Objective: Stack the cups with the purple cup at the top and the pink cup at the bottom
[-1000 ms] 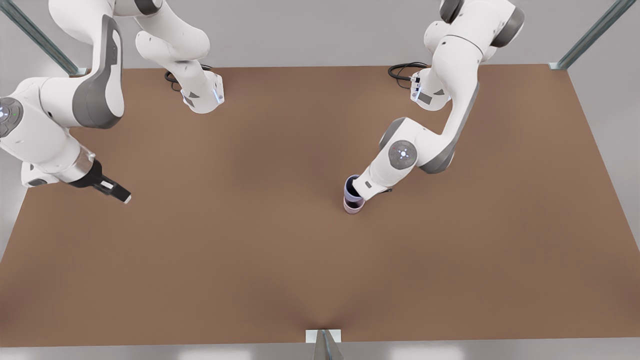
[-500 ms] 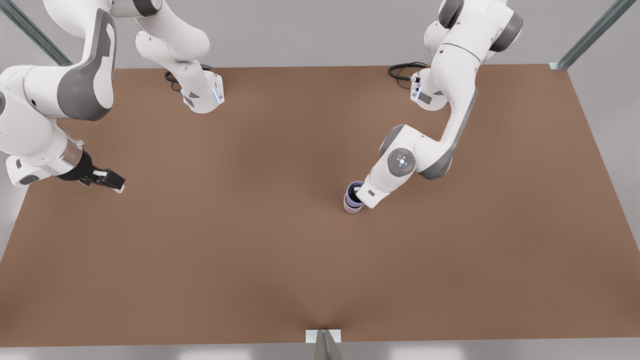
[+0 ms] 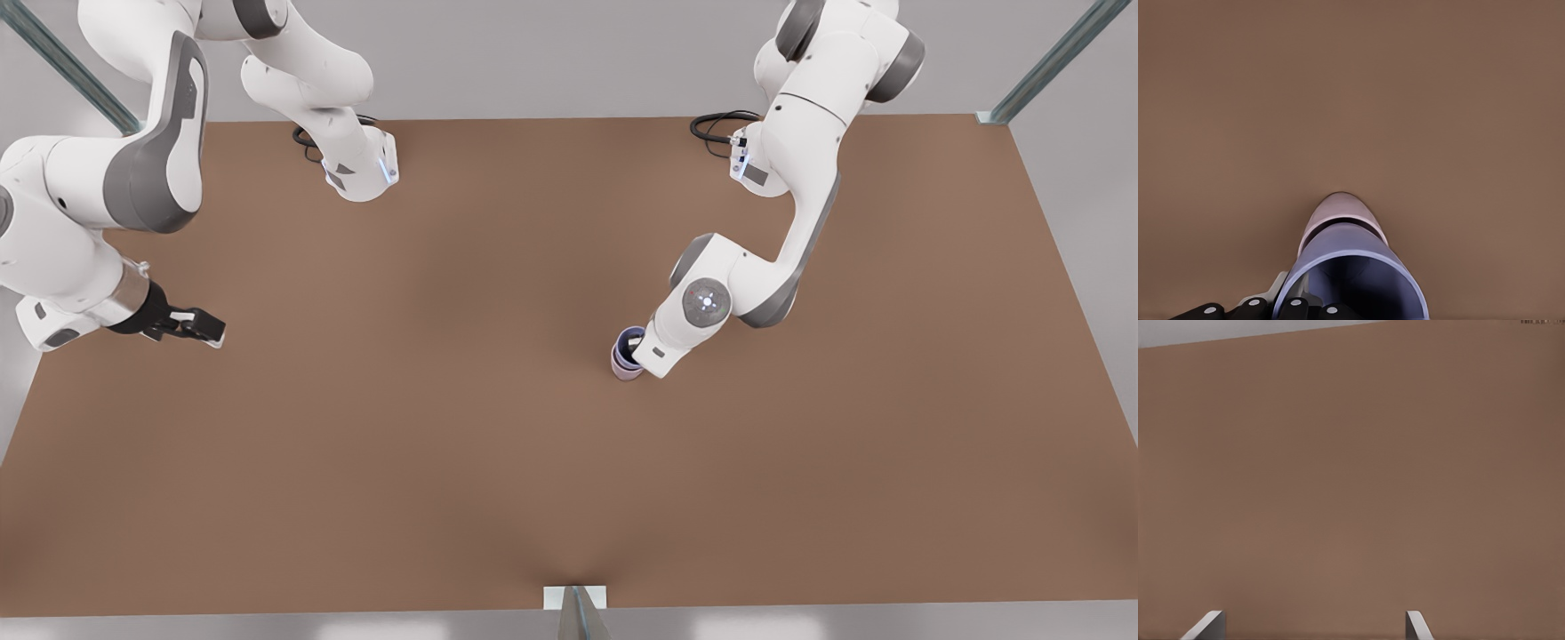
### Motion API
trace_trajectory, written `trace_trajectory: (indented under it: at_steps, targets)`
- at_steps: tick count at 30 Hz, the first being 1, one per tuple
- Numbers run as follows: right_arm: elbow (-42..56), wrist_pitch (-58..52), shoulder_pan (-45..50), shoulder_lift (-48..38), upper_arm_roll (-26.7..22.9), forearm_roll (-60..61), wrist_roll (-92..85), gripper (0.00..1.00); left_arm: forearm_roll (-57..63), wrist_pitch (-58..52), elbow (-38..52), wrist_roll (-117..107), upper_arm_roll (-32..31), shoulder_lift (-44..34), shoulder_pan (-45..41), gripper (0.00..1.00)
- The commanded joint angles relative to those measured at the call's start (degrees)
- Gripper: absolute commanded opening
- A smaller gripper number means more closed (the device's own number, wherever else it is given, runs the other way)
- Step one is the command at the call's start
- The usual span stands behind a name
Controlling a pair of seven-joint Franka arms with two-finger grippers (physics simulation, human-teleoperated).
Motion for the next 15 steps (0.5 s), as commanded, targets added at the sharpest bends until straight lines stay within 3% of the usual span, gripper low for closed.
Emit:
trace_trajectory:
  at_steps: [1,5,8,15]
  targets:
    - [0.03,-0.1,0.0,-0.08,-0.01,0.04,-4.34,1.0,-0.11,0.23,0.06,-2.86,-0.01,0.14,0.0,0.24]
    - [0.03,-0.1,0.0,-0.08,-0.01,0.13,-4.34,1.0,-0.11,0.15,0.06,-2.86,-0.01,0.14,0.0,0.24]
    - [0.03,-0.01,0.0,-0.08,-0.01,0.13,-4.34,1.0,0.33,0.23,0.15,-2.86,-0.01,0.14,0.0,0.36]
    - [0.03,-0.01,0.0,-0.08,-0.01,0.04,-4.34,1.0,0.33,0.23,0.15,-2.78,-0.01,0.14,0.0,0.37]
